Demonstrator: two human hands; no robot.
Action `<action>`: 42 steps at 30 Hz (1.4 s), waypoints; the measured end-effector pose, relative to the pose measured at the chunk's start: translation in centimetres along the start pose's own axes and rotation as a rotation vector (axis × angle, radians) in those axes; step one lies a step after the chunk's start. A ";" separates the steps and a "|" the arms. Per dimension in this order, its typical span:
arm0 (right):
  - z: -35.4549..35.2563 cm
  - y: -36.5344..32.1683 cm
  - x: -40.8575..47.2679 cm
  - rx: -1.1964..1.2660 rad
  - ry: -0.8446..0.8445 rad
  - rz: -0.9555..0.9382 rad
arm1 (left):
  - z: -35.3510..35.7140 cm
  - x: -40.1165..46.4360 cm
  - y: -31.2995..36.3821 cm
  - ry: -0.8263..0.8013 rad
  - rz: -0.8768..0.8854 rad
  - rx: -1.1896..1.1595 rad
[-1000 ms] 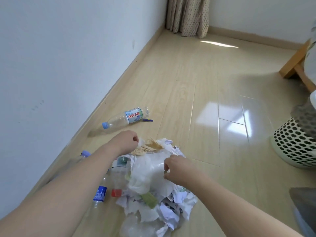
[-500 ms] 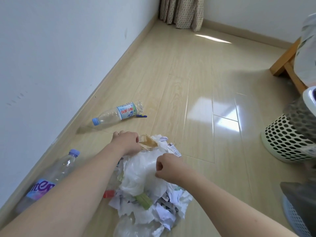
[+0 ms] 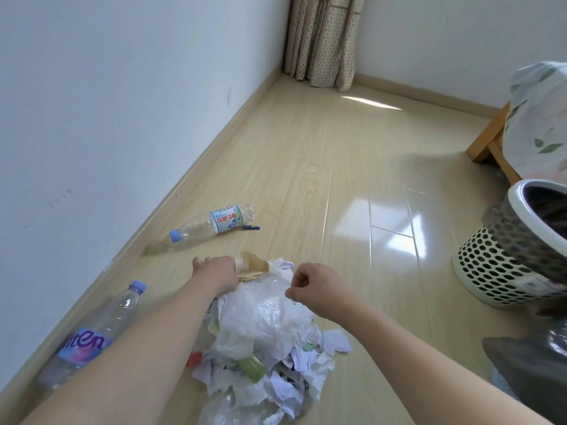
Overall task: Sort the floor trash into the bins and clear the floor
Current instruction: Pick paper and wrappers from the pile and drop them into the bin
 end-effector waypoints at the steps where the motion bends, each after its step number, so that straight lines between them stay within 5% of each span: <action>1: -0.5 0.1 -0.4 0.013 0.013 0.006 | -0.3 -0.2 0.2 0.028 -0.002 0.013; 12: -2.6 0.3 -2.0 0.098 0.067 0.026 | 1.0 -0.1 3.1 -0.049 0.009 -0.068; 20: -2.0 1.5 -1.9 0.074 0.029 0.032 | -0.6 0.5 2.0 0.194 -0.071 -0.070; 25: -4.6 1.8 -3.0 0.133 0.083 0.016 | -5.7 -2.4 2.7 0.286 0.026 -0.638; 30: -11.0 4.4 -6.9 0.157 0.185 0.014 | -10.0 -10.2 10.7 0.084 0.222 -1.072; 42: -29.6 22.7 -20.4 0.133 0.521 0.257 | -11.9 -23.8 38.2 -0.081 0.585 -0.810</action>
Point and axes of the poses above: each hand's wrist, its own x-axis towards the middle knuckle, its own z-axis out of the palm, y = z × x, the point moved 6 cm from there along x, towards the middle knuckle
